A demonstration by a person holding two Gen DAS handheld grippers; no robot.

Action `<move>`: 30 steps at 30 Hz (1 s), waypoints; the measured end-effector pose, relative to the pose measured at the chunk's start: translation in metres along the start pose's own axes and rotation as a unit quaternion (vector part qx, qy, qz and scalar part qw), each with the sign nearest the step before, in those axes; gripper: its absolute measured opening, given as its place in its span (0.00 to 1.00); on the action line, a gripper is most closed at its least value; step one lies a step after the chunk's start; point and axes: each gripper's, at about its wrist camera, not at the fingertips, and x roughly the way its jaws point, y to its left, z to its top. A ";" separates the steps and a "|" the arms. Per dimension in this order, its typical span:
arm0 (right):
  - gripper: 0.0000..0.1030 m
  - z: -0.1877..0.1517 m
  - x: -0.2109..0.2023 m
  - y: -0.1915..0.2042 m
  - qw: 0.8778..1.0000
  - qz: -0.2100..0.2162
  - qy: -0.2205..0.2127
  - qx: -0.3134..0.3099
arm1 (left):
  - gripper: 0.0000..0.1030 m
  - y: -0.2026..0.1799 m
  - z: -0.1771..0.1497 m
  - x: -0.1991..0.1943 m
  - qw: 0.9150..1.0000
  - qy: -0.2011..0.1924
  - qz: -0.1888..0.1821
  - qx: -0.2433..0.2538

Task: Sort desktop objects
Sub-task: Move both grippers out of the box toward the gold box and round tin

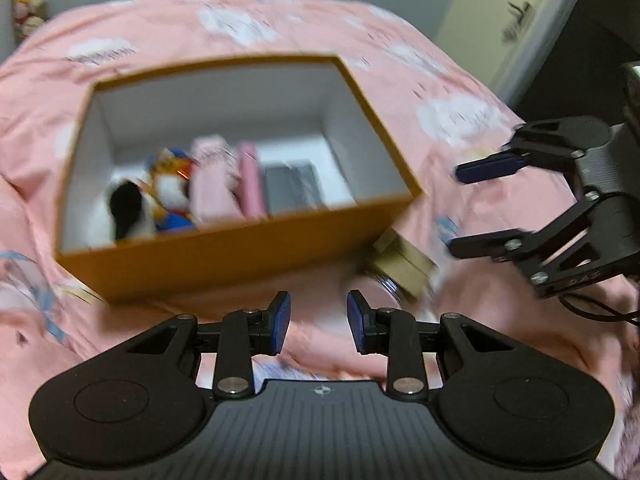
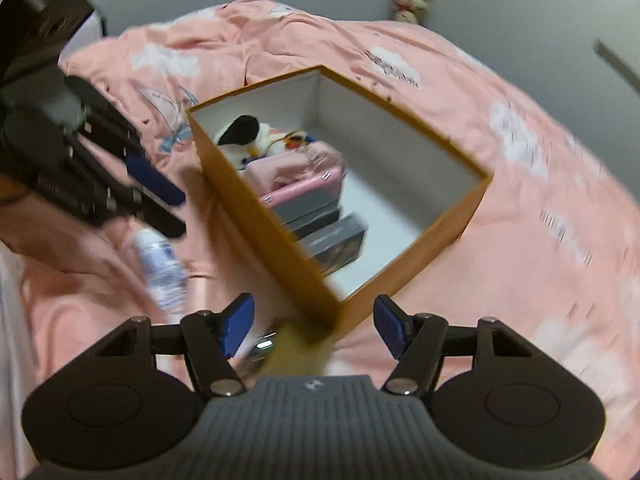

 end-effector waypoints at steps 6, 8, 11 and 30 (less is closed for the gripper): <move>0.65 -0.032 0.029 0.016 0.991 -0.005 0.021 0.132 | 0.34 -0.029 -0.019 0.013 0.997 0.062 -0.019 0.035; 0.65 -0.038 0.039 0.011 0.980 -0.027 0.044 0.191 | 0.34 -0.037 -0.027 0.021 0.994 0.095 -0.023 0.048; 0.65 -0.053 0.050 0.011 0.962 -0.027 0.058 0.266 | 0.34 -0.041 -0.037 0.027 0.992 0.115 -0.022 0.054; 0.54 -0.055 0.039 0.003 0.953 -0.101 0.060 0.280 | 0.34 -0.034 -0.019 0.035 0.997 0.051 -0.052 0.016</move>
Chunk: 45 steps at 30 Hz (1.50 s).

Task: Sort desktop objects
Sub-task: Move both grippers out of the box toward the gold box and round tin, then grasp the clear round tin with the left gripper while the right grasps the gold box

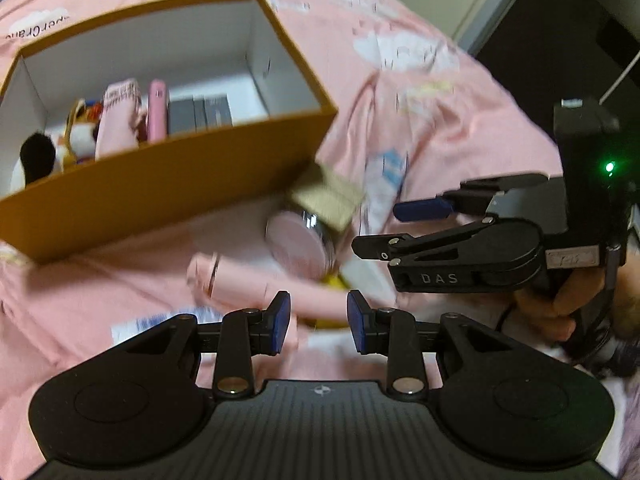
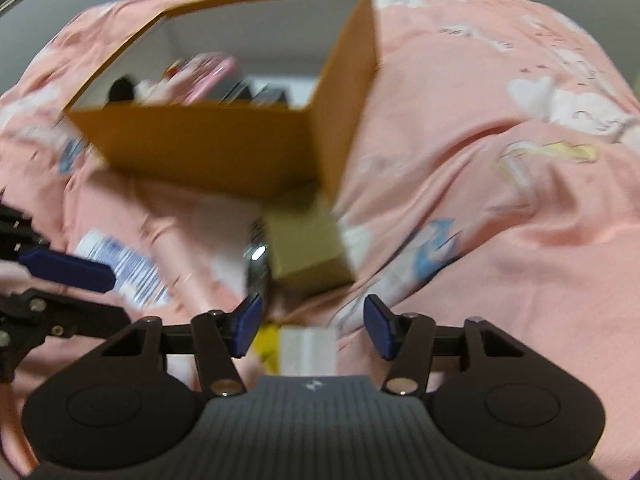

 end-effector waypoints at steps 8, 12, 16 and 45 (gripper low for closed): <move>0.50 0.017 0.006 -0.010 0.999 -0.017 -0.029 0.015 | 0.36 0.002 0.019 0.016 0.999 -0.019 -0.017 -0.020; 0.50 0.020 0.009 -0.011 1.000 0.000 -0.029 0.008 | 0.42 0.001 0.023 0.026 0.999 -0.016 -0.018 -0.029; 0.49 0.019 0.012 -0.010 1.000 0.021 -0.022 -0.004 | 0.46 0.002 0.025 0.034 0.999 -0.004 -0.020 -0.036; 0.48 0.027 0.008 -0.002 0.998 0.026 -0.024 -0.056 | 0.31 0.003 0.019 0.063 0.998 0.036 0.045 -0.027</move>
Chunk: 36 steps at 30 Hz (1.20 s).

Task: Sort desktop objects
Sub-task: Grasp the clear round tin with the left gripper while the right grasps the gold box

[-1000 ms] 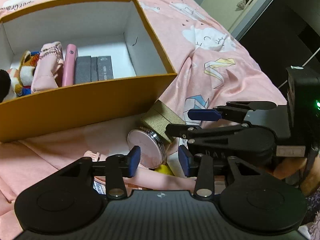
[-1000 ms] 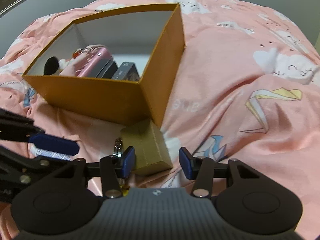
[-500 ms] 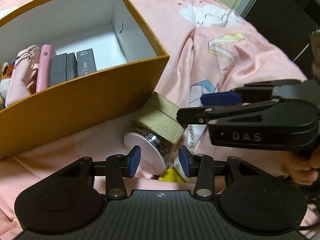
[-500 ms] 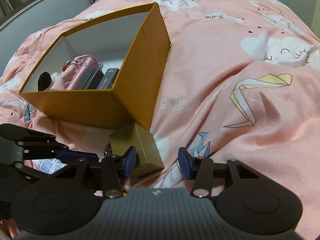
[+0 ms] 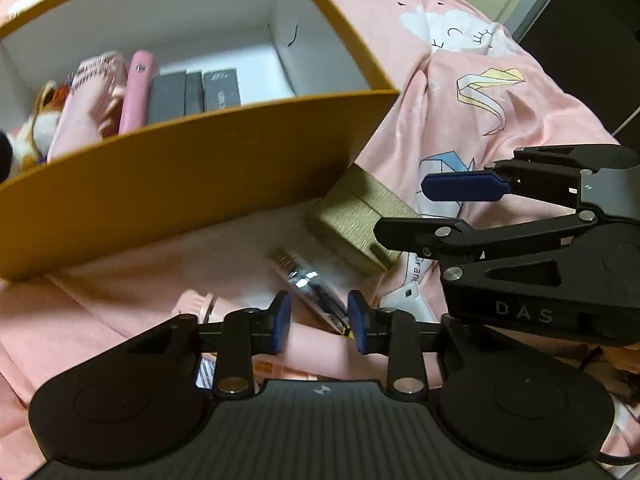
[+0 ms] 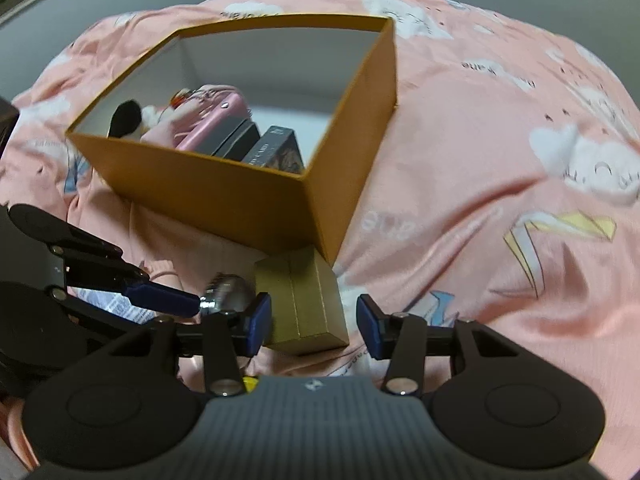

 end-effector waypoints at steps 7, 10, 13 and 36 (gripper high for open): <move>0.49 0.002 -0.002 0.003 0.999 -0.013 0.010 -0.045 | 0.26 0.028 -0.001 -0.002 0.996 -0.003 -0.052 -0.069; 0.50 -0.002 -0.002 0.008 0.997 -0.010 0.016 -0.072 | 0.26 0.041 0.001 -0.002 0.992 0.000 -0.072 -0.103; 0.50 -0.003 0.003 0.018 0.995 -0.004 0.023 -0.099 | 0.26 0.046 0.002 -0.002 0.989 0.001 -0.076 -0.125; 0.45 0.005 0.009 0.017 0.996 -0.037 0.046 -0.061 | 0.19 0.051 0.008 -0.005 0.985 0.005 -0.067 -0.162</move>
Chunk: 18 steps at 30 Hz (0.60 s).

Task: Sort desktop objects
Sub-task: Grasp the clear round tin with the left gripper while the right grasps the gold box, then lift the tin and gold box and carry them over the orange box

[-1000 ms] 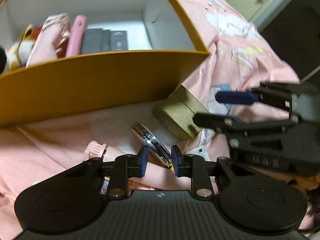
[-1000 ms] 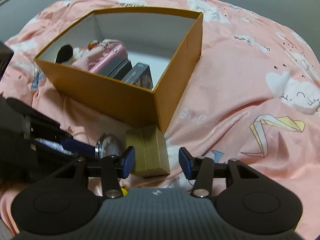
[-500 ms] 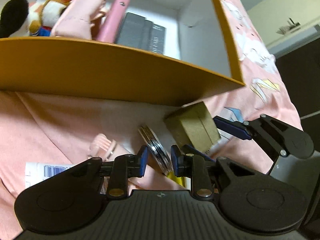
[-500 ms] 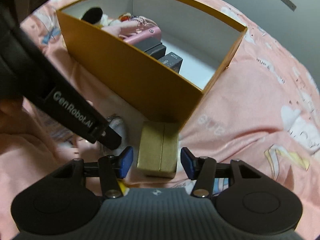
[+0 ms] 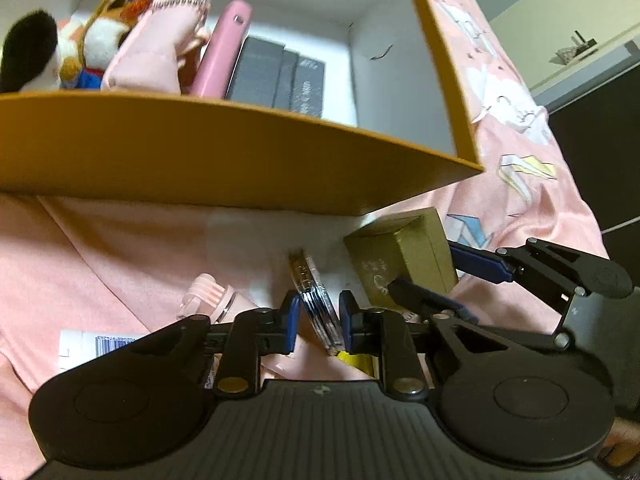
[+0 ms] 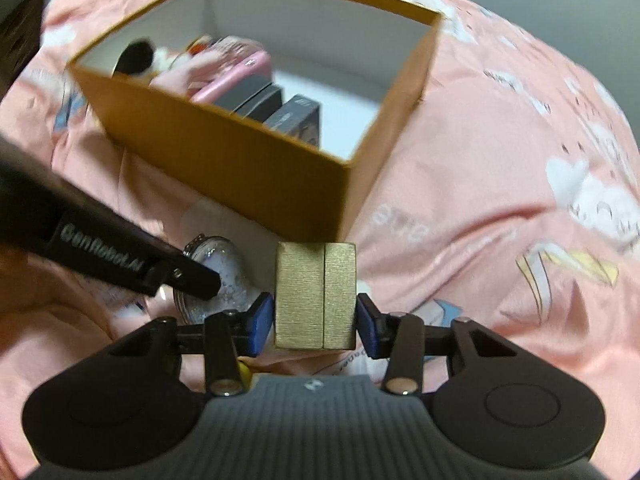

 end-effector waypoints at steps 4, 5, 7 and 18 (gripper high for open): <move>0.45 0.001 -0.021 -0.019 0.997 0.036 -0.005 0.071 | 0.15 -0.005 -0.002 -0.019 1.000 -0.016 -0.013 0.016; 0.45 0.002 -0.026 -0.023 0.995 0.043 -0.009 0.085 | 0.15 -0.006 -0.003 -0.025 1.000 -0.020 -0.014 0.019; 0.45 0.003 -0.040 -0.027 0.992 0.053 -0.021 0.109 | 0.15 -0.007 -0.004 -0.035 0.999 -0.028 -0.017 0.023; 0.45 0.028 -0.100 -0.036 0.974 0.081 -0.114 0.178 | 0.15 -0.018 0.004 -0.112 0.990 -0.122 -0.061 0.033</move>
